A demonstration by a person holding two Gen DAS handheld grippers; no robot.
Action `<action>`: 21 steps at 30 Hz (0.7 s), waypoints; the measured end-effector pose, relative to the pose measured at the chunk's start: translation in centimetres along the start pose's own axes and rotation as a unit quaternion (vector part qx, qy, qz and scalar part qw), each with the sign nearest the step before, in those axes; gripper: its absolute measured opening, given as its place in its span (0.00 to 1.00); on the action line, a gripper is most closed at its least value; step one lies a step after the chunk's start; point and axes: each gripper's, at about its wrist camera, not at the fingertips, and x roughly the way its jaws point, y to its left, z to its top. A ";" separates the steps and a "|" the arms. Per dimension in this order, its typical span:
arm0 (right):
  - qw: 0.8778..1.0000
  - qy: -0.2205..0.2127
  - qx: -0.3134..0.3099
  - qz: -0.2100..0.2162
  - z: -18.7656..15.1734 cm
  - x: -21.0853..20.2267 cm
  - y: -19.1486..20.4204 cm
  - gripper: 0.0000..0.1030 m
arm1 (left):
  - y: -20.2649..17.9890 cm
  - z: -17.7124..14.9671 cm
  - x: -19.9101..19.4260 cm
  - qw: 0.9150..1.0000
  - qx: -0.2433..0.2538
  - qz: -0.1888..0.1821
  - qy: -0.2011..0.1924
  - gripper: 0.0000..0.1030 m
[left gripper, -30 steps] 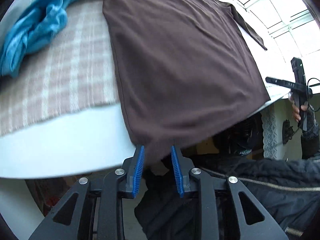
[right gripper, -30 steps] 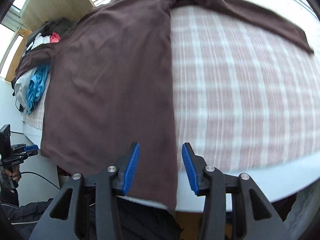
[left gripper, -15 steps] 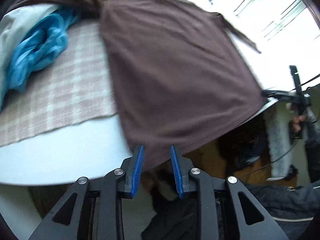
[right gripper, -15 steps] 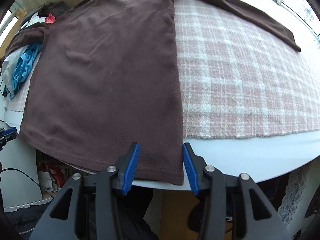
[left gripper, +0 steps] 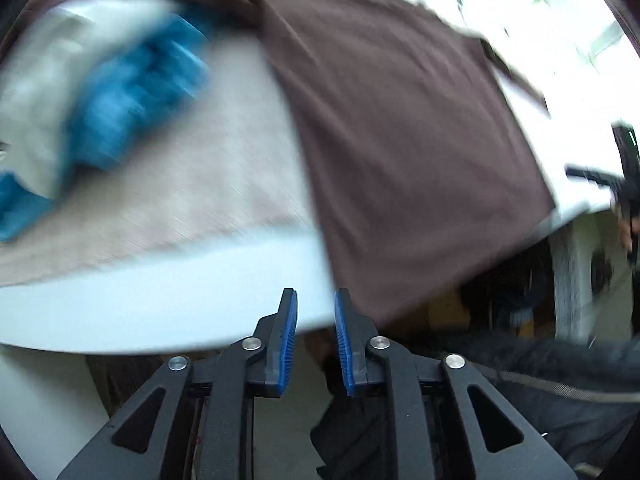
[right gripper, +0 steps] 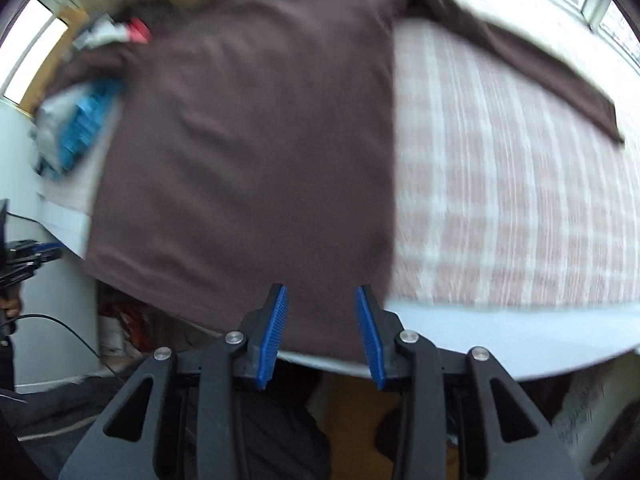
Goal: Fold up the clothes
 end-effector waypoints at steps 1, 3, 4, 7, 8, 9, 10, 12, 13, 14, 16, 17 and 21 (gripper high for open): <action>1.000 -0.022 -0.009 0.014 1.6 -1.3 0.9 0.35 | 1.3 1.2 -1.6 1.000 -0.009 0.015 -0.021 0.28; 0.997 -0.050 -0.035 0.039 4.7 -2.7 3.2 0.39 | 3.9 3.2 -4.6 0.997 -0.026 0.047 -0.060 0.32; 0.996 -0.061 -0.049 0.046 6.1 -2.9 4.4 0.42 | 5.2 4.0 -5.8 0.995 -0.036 0.061 -0.077 0.32; 0.991 -0.076 -0.092 0.053 8.7 -2.5 8.3 0.45 | 9.5 6.3 -8.6 0.985 -0.066 0.098 -0.124 0.38; 0.990 -0.078 -0.104 0.056 9.3 -2.2 9.8 0.45 | 11.0 7.1 -9.3 0.981 -0.076 0.110 -0.139 0.39; 0.989 -0.079 -0.115 0.059 9.9 -1.8 11.2 0.45 | 12.1 7.9 -9.4 0.978 -0.081 0.118 -0.149 0.39; 0.987 -0.080 -0.126 0.061 10.6 -1.4 12.6 0.45 | 12.4 8.3 -9.2 0.978 -0.077 0.121 -0.152 0.39; 0.985 -0.081 -0.141 0.061 11.9 -0.2 15.8 0.45 | 13.6 9.3 -8.5 0.978 -0.057 0.135 -0.150 0.39; 0.984 -0.081 -0.147 0.060 12.3 0.0 17.0 0.45 | 13.5 10.1 -7.5 0.979 -0.042 0.139 -0.147 0.39; 0.984 -0.081 -0.150 0.058 12.8 0.4 18.5 0.45 | 13.2 11.0 -6.3 0.979 -0.026 0.142 -0.142 0.39; 0.984 -0.080 -0.152 0.056 13.8 1.4 21.5 0.45 | 14.0 12.2 -5.1 0.980 0.003 0.152 -0.131 0.39; 0.984 -0.078 -0.151 0.057 14.3 2.3 22.8 0.45 | 14.4 12.7 -4.9 0.979 0.017 0.157 -0.126 0.39; 0.983 -0.074 -0.158 0.056 15.8 4.6 27.4 0.45 | 16.9 14.5 -4.3 0.982 0.027 0.132 -0.136 0.32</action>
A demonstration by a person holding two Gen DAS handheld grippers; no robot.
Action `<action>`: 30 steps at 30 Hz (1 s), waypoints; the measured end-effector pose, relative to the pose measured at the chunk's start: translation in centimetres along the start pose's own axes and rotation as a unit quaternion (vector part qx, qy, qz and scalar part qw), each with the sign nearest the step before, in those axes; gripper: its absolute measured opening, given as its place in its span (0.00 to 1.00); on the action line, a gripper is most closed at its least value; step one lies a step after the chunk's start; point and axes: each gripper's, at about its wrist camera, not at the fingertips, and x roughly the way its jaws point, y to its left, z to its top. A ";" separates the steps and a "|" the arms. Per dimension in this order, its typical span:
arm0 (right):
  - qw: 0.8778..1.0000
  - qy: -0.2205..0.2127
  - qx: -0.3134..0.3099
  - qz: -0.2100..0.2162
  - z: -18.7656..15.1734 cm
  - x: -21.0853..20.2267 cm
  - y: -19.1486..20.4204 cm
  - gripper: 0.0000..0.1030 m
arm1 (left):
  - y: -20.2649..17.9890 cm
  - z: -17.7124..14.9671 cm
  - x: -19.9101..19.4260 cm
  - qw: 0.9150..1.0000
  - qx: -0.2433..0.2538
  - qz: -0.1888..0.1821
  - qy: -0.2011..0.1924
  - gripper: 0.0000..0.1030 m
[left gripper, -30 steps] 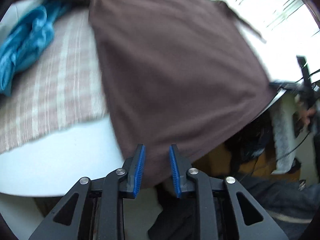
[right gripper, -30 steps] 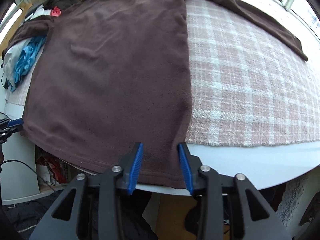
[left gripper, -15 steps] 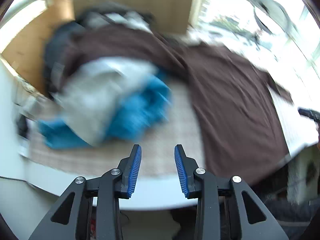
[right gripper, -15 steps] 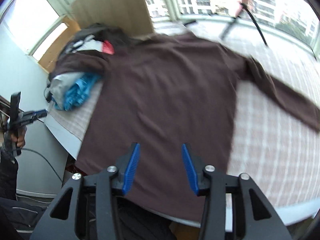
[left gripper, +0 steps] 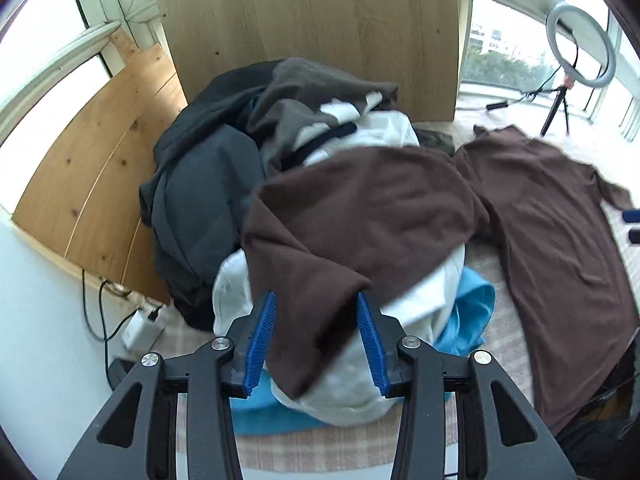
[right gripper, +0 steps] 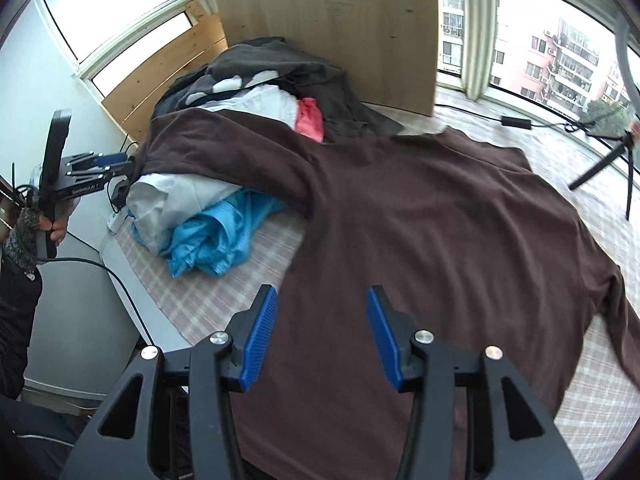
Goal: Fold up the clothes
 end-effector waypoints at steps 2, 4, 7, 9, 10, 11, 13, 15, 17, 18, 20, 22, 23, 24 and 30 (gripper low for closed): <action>1.000 0.003 0.001 0.002 1.0 1.3 1.5 0.45 | 0.4 0.7 1.0 1.000 0.016 -0.017 0.001 0.02; 1.000 0.005 0.002 0.005 2.1 2.7 2.8 0.45 | 1.3 0.8 1.0 0.999 0.024 -0.024 0.000 0.02; 1.000 0.005 0.001 0.027 3.8 4.3 5.3 0.45 | 3.9 0.3 -0.5 0.999 0.000 -0.039 -0.017 0.01; 0.999 0.000 -0.023 0.046 5.1 5.2 8.0 0.45 | 7.2 -0.2 -2.6 0.997 -0.044 -0.053 -0.040 0.01; 0.998 -0.004 -0.041 0.053 5.8 5.5 9.6 0.45 | 9.0 -0.5 -3.7 0.995 -0.064 -0.061 -0.051 0.01; 0.996 -0.009 -0.060 0.059 6.5 5.8 11.2 0.45 | 10.4 -0.5 -4.3 0.994 -0.075 -0.062 -0.055 0.01; 0.992 -0.017 -0.099 0.080 8.2 6.6 14.5 0.45 | 12.8 -0.5 -5.3 0.992 -0.092 -0.059 -0.060 0.02; 0.985 -0.024 -0.142 0.092 9.8 7.5 18.0 0.45 | 14.9 -0.4 -6.0 0.990 -0.109 -0.067 -0.062 0.02; 0.977 -0.028 -0.187 0.102 11.1 8.5 21.5 0.45 | 15.4 0.1 -6.1 0.991 -0.099 -0.068 -0.060 0.02; 0.973 -0.029 -0.203 0.108 11.7 8.9 23.1 0.45 | 15.2 0.2 -5.9 0.991 -0.094 -0.072 -0.057 0.02; 0.966 -0.032 -0.225 0.124 12.7 9.9 25.6 0.45 | 14.8 0.3 -5.3 0.992 -0.085 -0.080 -0.048 0.02; 0.962 -0.040 -0.241 0.124 13.4 11.3 27.4 0.46 | 14.4 0.0 -4.7 0.992 -0.080 -0.084 -0.041 0.02; 0.962 -0.037 -0.245 0.118 13.6 12.4 28.1 0.47 | 14.3 -0.3 -4.5 0.992 -0.083 -0.087 -0.038 0.02; 0.962 -0.023 -0.247 0.114 13.7 13.7 28.5 0.47 | 14.4 -0.5 -4.3 0.991 -0.088 -0.092 -0.036 0.02; 0.953 0.095 -0.225 0.180 9.9 16.6 27.2 0.47 | 14.7 -2.9 -3.8 0.985 -0.107 -0.133 -0.032 0.02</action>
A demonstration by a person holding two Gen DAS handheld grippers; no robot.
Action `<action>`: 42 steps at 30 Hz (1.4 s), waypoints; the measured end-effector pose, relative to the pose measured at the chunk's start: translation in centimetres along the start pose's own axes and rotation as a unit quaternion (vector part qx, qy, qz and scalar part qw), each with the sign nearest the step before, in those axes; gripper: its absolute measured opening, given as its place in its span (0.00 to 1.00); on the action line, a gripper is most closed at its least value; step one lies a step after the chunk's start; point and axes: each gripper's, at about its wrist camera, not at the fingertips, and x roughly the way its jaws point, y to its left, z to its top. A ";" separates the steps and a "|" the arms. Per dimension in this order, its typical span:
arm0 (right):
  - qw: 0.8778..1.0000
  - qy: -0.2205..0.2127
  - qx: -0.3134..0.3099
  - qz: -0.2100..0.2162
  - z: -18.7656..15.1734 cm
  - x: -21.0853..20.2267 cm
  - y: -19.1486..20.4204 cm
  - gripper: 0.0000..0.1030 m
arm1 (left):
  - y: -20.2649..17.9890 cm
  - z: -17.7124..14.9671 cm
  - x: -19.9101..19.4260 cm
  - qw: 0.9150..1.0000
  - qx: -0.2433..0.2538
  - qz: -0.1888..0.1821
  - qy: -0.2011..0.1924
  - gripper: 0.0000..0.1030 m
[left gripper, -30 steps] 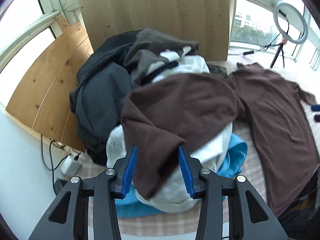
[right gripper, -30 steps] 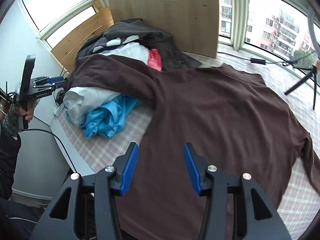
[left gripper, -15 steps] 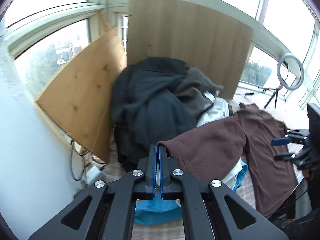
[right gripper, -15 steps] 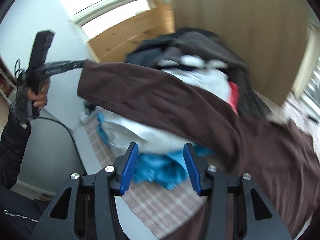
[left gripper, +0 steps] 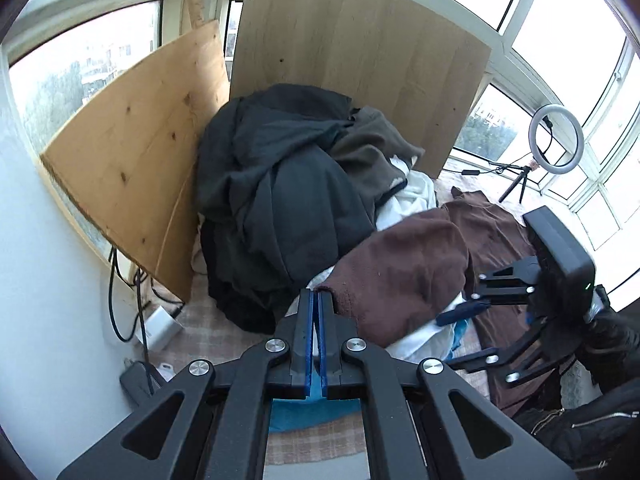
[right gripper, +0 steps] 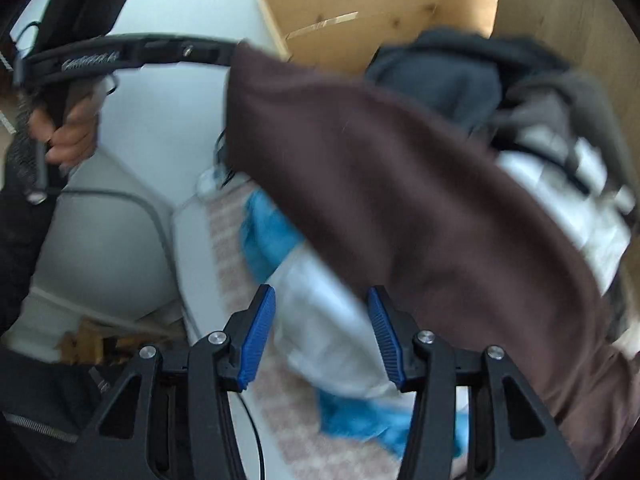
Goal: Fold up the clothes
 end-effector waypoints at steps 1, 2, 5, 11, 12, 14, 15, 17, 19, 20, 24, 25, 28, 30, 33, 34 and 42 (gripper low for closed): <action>1.000 -0.012 0.015 0.016 -1.0 -1.3 -0.6 0.47 | 0.1 -0.3 -0.3 1.000 -0.005 -0.015 -0.004 0.02; 0.999 -0.029 0.037 0.018 -2.0 -2.9 -1.7 0.47 | 0.0 -0.5 -0.7 0.999 -0.008 -0.030 -0.011 0.02; 0.986 -0.080 0.142 -0.031 -5.1 -8.1 -8.5 0.47 | -0.6 -1.0 -1.6 0.999 -0.005 -0.043 -0.017 0.02; 0.910 -0.066 0.378 -0.157 -10.5 -11.1 -24.6 0.14 | -3.2 -1.5 -2.7 0.998 0.012 -0.054 -0.016 0.02; 0.901 -0.060 0.404 -0.147 -10.5 -10.4 -26.2 0.14 | -3.7 -1.6 -2.8 0.998 0.016 -0.053 -0.015 0.02; 0.889 -0.046 0.436 -0.130 -9.8 -8.5 -27.9 0.16 | -4.6 -1.9 -3.1 0.998 0.021 -0.055 -0.013 0.02; 0.883 -0.039 0.451 -0.121 -9.4 -7.5 -28.6 0.19 | -5.0 -2.1 -3.3 0.998 0.024 -0.057 -0.013 0.02; 0.871 -0.030 0.481 -0.096 -9.2 -6.0 -29.8 0.19 | -5.7 -2.6 -3.9 0.998 0.031 -0.058 -0.013 0.02; 0.865 -0.017 0.494 -0.085 -8.9 -5.4 -31.1 0.21 | -6.5 -3.1 -4.5 0.997 0.038 -0.059 -0.012 0.02; 0.867 -0.006 0.491 -0.089 -8.2 -4.9 -31.1 0.23 | -6.8 -3.5 -4.9 0.997 0.042 -0.061 -0.013 0.02; 0.867 0.037 0.491 -0.069 -6.5 -3.6 -30.4 0.34 | -7.9 -4.7 -5.6 0.996 0.055 -0.069 -0.010 0.01; 0.868 0.046 0.491 -0.066 -6.2 -3.4 -30.1 0.34 | -8.1 -5.0 -5.8 0.996 0.058 -0.071 -0.009 0.01; 0.877 0.081 0.463 -0.096 -4.9 -2.9 -28.9 0.38 | -8.5 -5.7 -5.6 0.995 0.065 -0.074 -0.003 0.01; 0.881 0.103 0.446 -0.120 -4.3 -2.7 -28.1 0.38 | -8.3 -6.0 -5.2 0.996 0.074 -0.056 -0.002 0.02; 0.886 0.105 0.426 -0.152 -4.0 -3.5 -27.2 0.38 | -8.2 -7.1 -3.7 0.996 0.088 -0.004 0.005 0.01; 0.890 0.101 0.417 -0.158 -4.0 -3.9 -26.8 0.38 | -8.2 -7.5 -3.1 0.996 0.091 0.010 0.009 0.03; 0.898 0.090 0.405 -0.145 -7.0 -5.2 -25.3 0.39 | -13.0 -9.2 4.4 0.985 0.156 0.057 0.047 0.33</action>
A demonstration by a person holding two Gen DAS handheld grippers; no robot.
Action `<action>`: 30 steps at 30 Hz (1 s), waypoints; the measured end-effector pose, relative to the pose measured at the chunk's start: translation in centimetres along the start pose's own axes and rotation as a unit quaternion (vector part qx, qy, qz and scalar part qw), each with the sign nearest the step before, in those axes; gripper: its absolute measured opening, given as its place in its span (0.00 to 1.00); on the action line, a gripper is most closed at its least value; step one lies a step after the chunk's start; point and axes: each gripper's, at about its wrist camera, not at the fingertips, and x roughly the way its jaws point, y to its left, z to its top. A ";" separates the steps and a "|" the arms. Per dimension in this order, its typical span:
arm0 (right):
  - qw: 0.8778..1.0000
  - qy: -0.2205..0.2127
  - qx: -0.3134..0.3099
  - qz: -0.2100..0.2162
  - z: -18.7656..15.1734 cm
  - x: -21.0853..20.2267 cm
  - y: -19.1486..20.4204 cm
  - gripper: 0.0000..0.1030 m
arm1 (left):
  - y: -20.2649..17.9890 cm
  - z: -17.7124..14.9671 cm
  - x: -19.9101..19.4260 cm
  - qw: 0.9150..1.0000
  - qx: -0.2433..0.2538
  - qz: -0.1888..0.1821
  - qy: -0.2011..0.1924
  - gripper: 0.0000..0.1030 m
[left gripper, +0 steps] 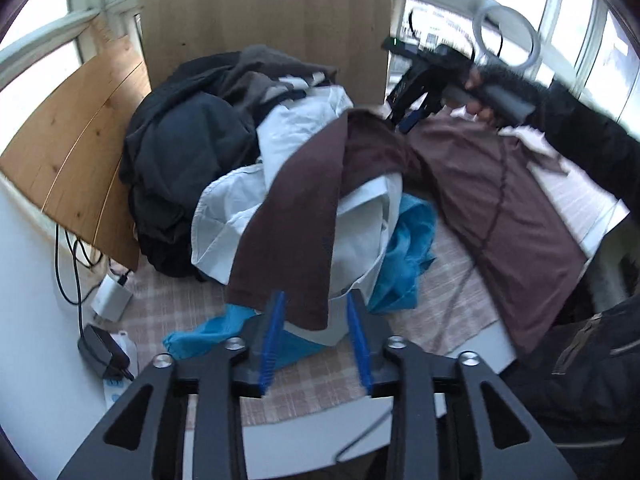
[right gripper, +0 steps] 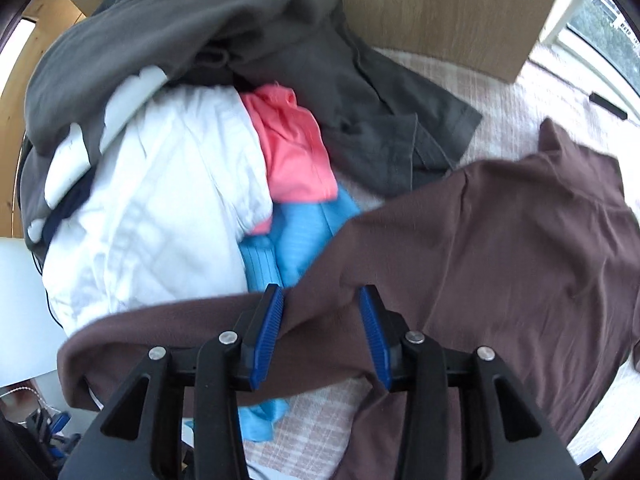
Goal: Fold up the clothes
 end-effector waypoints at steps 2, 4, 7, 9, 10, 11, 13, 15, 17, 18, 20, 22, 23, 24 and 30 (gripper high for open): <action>1.000 -0.003 0.003 0.006 -0.4 -0.2 -0.5 0.39 | -1.1 0.3 1.7 0.999 0.023 0.033 0.011 0.36; 1.000 -0.008 0.004 0.011 -0.8 -0.5 -0.9 0.39 | -1.3 0.3 3.3 0.997 0.039 0.061 0.025 0.37; 1.000 -0.017 -0.003 0.010 -1.2 -1.5 -1.3 0.39 | 0.4 0.5 4.4 0.998 0.014 0.025 0.055 0.08; 0.999 -0.031 -0.010 -0.002 -1.5 -2.3 -1.6 0.39 | 2.0 1.1 3.5 0.998 -0.012 -0.001 0.059 0.03; 0.999 -0.042 -0.015 -0.011 -1.6 -2.7 -1.8 0.39 | 2.8 1.6 2.5 0.998 -0.020 -0.008 0.053 0.03; 0.998 -0.050 -0.019 -0.015 -1.7 -2.9 -2.0 0.39 | 3.6 2.3 1.4 0.998 -0.027 -0.014 0.046 0.03; 0.997 -0.064 -0.027 -0.021 -1.8 -3.1 -2.2 0.39 | 5.0 4.1 -1.3 0.999 -0.039 -0.023 0.023 0.02; 0.996 -0.078 -0.035 -0.027 -1.9 -3.3 -2.4 0.34 | 6.7 6.1 -4.4 0.997 -0.064 -0.047 -0.008 0.02; 0.996 -0.082 -0.039 -0.023 -2.3 -3.1 -2.8 0.07 | 8.2 8.1 -7.2 0.993 -0.085 -0.071 -0.036 0.02; 0.997 -0.074 -0.037 -0.011 -2.6 -2.6 -3.4 0.05 | 8.6 9.0 -8.3 0.992 -0.089 -0.077 -0.045 0.02; 0.997 -0.064 -0.044 -0.005 -3.6 -1.7 -4.0 0.05 | 8.6 10.7 -10.0 0.991 -0.086 -0.085 -0.060 0.02; 0.997 -0.061 -0.051 -0.015 -5.0 -0.5 -4.1 0.05 | 8.2 12.3 -10.7 0.991 -0.086 -0.085 -0.065 0.02; 0.997 -0.062 -0.054 -0.014 -6.0 -0.4 -4.1 0.05 | 8.0 13.1 -11.0 0.991 -0.085 -0.084 -0.066 0.02; 0.996 -0.066 -0.054 -0.005 -7.1 -0.3 -4.3 0.05 | 7.8 13.7 -10.9 0.990 -0.089 -0.086 -0.065 0.02; 0.997 -0.046 -0.040 0.053 -10.0 4.4 -6.2 0.02 | 3.2 15.5 -9.8 0.991 -0.074 -0.101 -0.055 0.02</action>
